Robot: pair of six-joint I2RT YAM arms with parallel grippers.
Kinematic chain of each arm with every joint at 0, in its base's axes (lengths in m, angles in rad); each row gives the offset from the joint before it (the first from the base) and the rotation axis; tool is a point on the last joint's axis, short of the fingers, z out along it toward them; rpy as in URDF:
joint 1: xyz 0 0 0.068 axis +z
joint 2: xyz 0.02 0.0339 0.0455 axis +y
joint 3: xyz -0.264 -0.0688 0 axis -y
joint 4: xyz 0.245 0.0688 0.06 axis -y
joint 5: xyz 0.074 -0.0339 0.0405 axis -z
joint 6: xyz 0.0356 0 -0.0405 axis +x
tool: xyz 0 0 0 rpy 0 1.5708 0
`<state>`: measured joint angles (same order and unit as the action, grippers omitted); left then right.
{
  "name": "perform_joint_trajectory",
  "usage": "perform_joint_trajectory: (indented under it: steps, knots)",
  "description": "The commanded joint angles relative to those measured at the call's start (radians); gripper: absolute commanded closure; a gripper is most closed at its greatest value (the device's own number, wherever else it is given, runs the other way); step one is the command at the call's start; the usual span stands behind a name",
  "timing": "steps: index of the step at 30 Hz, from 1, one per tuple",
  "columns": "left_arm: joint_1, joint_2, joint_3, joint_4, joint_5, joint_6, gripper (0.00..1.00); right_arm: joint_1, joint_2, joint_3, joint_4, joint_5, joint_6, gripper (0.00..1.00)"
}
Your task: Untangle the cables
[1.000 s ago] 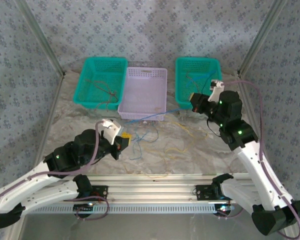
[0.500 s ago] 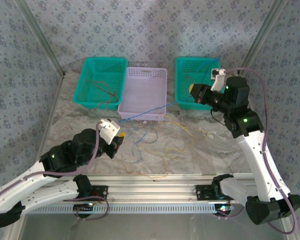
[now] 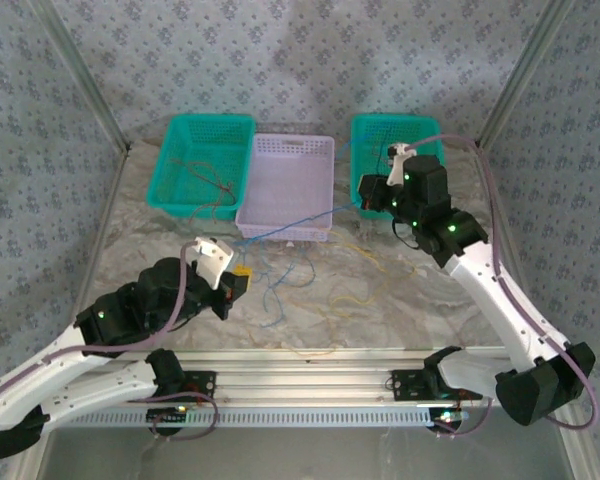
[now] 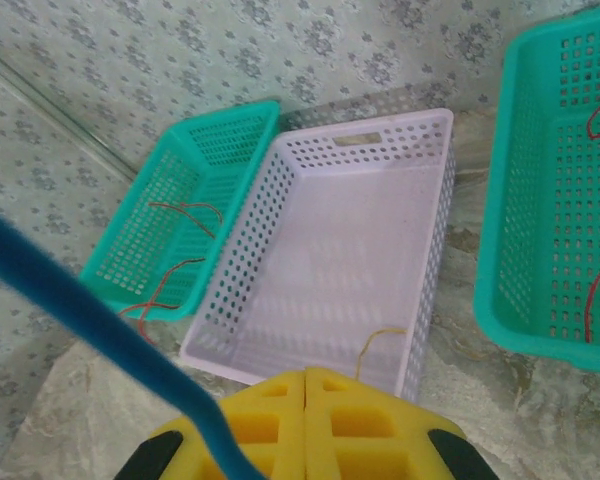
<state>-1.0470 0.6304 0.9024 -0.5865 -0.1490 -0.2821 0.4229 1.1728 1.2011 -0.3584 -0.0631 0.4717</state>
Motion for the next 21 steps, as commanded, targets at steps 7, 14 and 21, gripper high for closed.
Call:
perform_joint_trajectory:
  steps: [7, 14, 21]
  knots:
    - [0.018, -0.117, -0.133, 0.38, 0.14, -0.304, 0.94, 0.016, 0.031, -0.099, 0.075, 0.362, -0.103, 1.0]
    - [0.018, -0.136, -0.155, 0.52, 0.187, -0.375, 0.91, 0.1, 0.071, -0.148, 0.167, 0.38, -0.122, 1.0]
    - [0.018, -0.099, -0.161, 0.64, 0.259, -0.456, 0.89, 0.135, 0.173, -0.135, 0.159, 0.47, -0.163, 1.0]
